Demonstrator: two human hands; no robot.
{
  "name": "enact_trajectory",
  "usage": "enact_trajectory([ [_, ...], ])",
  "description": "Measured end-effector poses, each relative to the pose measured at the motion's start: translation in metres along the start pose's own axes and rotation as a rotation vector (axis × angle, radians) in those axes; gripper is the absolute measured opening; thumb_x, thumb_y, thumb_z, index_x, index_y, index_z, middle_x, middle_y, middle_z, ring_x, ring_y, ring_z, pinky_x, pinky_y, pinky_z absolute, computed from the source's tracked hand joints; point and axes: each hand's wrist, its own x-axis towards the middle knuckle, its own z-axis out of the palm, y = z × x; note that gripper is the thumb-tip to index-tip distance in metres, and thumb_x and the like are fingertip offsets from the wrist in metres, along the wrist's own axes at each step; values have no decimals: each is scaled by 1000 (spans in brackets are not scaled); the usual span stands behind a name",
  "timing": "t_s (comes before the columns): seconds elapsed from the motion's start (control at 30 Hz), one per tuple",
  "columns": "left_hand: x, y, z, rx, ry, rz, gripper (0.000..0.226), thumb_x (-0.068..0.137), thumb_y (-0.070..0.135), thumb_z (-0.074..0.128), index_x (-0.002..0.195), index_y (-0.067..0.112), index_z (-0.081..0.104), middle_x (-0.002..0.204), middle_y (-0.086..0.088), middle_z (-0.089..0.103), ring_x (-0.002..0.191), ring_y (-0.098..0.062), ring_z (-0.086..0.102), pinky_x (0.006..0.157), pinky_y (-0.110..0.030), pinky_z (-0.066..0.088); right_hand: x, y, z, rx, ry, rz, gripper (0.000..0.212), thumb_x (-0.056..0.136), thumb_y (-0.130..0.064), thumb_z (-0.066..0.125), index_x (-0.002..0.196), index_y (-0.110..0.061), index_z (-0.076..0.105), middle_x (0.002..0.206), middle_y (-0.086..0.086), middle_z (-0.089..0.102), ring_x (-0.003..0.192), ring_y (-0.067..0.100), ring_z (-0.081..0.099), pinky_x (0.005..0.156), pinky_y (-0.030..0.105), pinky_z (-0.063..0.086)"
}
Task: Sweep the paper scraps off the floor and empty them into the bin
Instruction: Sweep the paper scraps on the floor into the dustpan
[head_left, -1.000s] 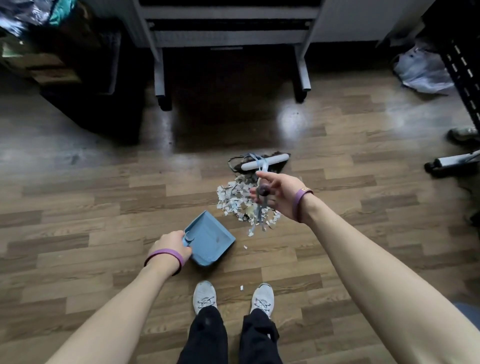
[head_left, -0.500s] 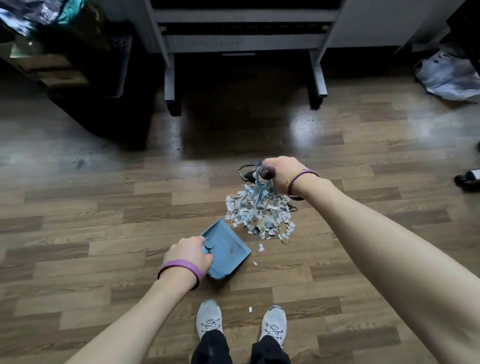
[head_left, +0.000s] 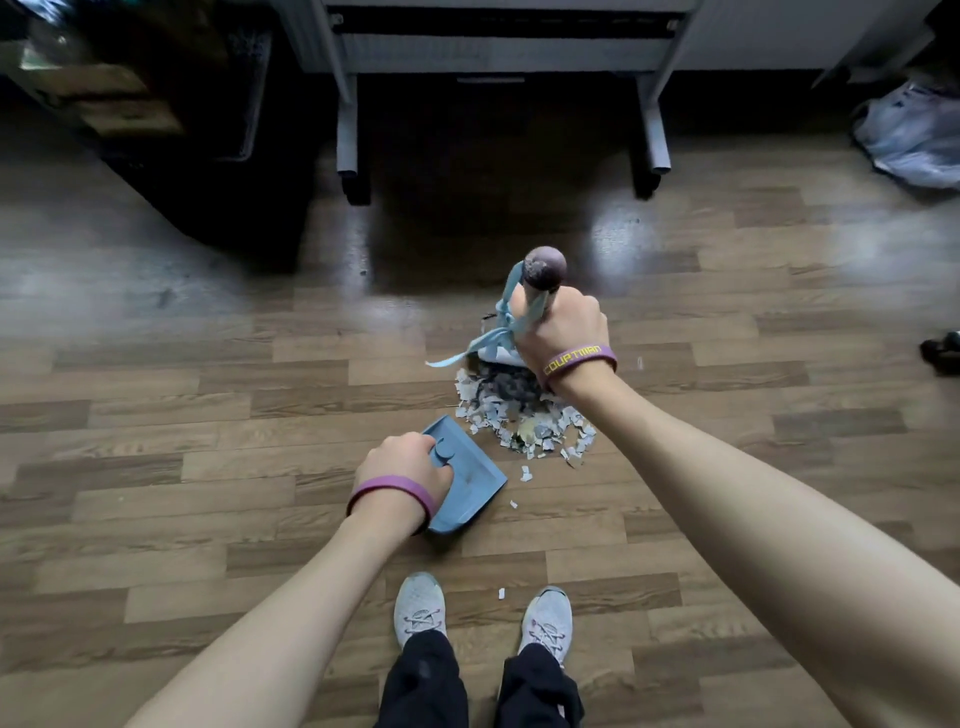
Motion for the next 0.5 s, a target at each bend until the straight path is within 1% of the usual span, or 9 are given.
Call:
enact_trajectory([
  [0.03, -1, 0, -1, -2, 1, -1, 20, 83, 29, 51, 92, 20, 67, 98, -8, 69, 93, -32, 63, 71, -30, 44, -3, -6, 0, 34, 14, 5, 40, 96, -35, 38, 64, -12, 44, 97, 23, 66, 96, 45, 57, 72, 36, 35],
  [0.07, -3, 0, -1, -6, 0, -3, 21, 83, 28, 51, 93, 20, 67, 98, -8, 69, 93, -32, 63, 71, -30, 45, -7, -12, -1, 72, 33, 22, 41, 96, -37, 38, 66, -11, 49, 97, 22, 66, 96, 44, 57, 71, 36, 34],
  [0.13, -6, -2, -2, -15, -1, -6, 21, 83, 28, 51, 93, 19, 68, 97, -8, 70, 91, -31, 63, 70, -30, 44, -13, -24, -4, 143, 79, 44, 39, 97, -36, 40, 81, -6, 60, 99, 20, 67, 97, 44, 57, 72, 35, 37],
  [0.17, -8, -3, -2, -17, -2, -5, 21, 83, 28, 51, 93, 19, 68, 97, -8, 70, 92, -32, 63, 70, -30, 44, -15, -28, -6, 183, 97, 57, 37, 96, -35, 41, 84, -6, 62, 99, 19, 68, 97, 43, 58, 73, 36, 41],
  [0.2, -9, -4, -2, -16, -2, -3, 22, 83, 28, 51, 93, 19, 68, 98, -8, 70, 94, -32, 64, 71, -31, 45, -18, -33, -8, 228, 114, 81, 35, 95, -34, 42, 80, -9, 62, 96, 17, 68, 95, 42, 59, 76, 37, 46],
  [0.3, -13, -7, -1, -9, -6, -2, 21, 83, 30, 52, 95, 20, 66, 106, -10, 70, 102, -34, 63, 79, -33, 48, -24, -39, -6, 399, 124, 178, 32, 89, -30, 46, 60, -16, 48, 83, 12, 66, 86, 39, 63, 80, 43, 54],
  [0.33, -16, -9, 0, -6, -9, -4, 22, 83, 30, 52, 96, 19, 66, 109, -11, 69, 104, -34, 62, 82, -33, 48, -26, -41, -4, 442, 115, 196, 28, 83, -29, 48, 59, -15, 48, 80, 11, 67, 82, 39, 65, 79, 48, 55],
  [0.4, -20, -13, -1, -6, -14, -12, 23, 85, 30, 52, 98, 18, 66, 113, -12, 67, 107, -35, 61, 85, -34, 48, -29, -41, 2, 492, 87, 169, 21, 71, -31, 50, 64, -12, 56, 74, 12, 68, 75, 40, 66, 71, 53, 57],
  [0.5, -27, -20, -3, -10, -24, -25, 22, 84, 29, 52, 98, 18, 66, 112, -12, 67, 106, -35, 61, 84, -34, 48, -29, -41, 3, 511, 82, 132, 23, 66, -35, 49, 71, -14, 59, 68, 12, 67, 70, 40, 66, 66, 55, 58],
])
